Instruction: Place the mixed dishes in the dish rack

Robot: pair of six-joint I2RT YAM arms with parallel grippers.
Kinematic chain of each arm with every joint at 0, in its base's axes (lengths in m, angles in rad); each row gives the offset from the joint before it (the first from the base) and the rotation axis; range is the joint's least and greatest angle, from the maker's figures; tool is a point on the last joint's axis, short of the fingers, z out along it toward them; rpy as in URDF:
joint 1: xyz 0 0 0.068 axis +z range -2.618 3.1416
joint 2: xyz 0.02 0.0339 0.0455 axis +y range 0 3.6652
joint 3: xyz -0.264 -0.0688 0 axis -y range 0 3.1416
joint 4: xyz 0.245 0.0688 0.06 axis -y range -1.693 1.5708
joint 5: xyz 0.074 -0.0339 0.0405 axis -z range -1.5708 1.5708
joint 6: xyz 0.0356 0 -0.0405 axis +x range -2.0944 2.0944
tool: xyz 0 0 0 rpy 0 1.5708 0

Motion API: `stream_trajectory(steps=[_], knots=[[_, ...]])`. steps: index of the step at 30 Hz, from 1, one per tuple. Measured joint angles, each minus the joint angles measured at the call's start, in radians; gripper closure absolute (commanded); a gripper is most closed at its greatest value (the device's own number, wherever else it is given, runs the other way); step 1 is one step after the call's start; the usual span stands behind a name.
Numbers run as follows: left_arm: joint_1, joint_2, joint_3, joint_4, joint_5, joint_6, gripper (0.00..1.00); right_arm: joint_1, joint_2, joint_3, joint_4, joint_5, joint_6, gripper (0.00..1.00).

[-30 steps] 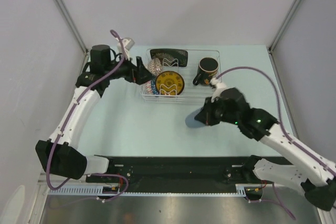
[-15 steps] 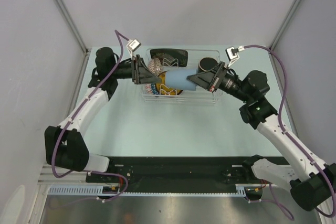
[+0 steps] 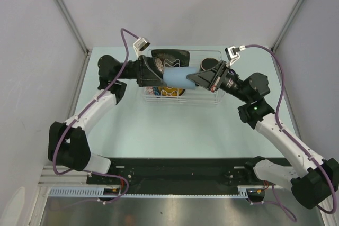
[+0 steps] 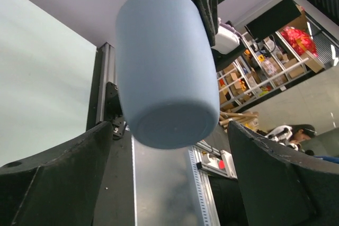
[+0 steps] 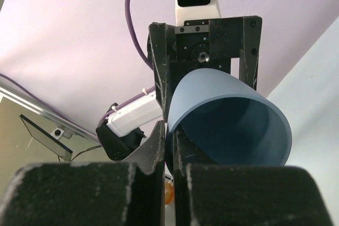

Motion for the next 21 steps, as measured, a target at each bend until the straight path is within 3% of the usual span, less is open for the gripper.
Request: stream_trajectory(steps=[12,16,17,20,21], knots=[[-0.041,0.009,0.000,0.023,0.003,-0.031,0.08,0.053,0.079,-0.027,0.137,0.021,0.017,1.00],[-0.047,0.009,0.000,-0.022,-0.005,0.001,0.12,0.072,0.109,-0.028,0.174,0.029,0.031,1.00],[-0.047,0.010,0.000,-0.039,-0.010,0.011,0.15,0.077,0.116,-0.028,0.182,0.033,0.033,1.00],[-0.049,0.011,0.010,-0.124,-0.025,0.077,0.36,0.086,0.126,-0.031,0.187,0.040,0.033,1.00],[-0.050,0.013,0.015,-0.169,-0.028,0.113,0.51,0.088,0.127,-0.032,0.188,0.043,0.030,1.00]])
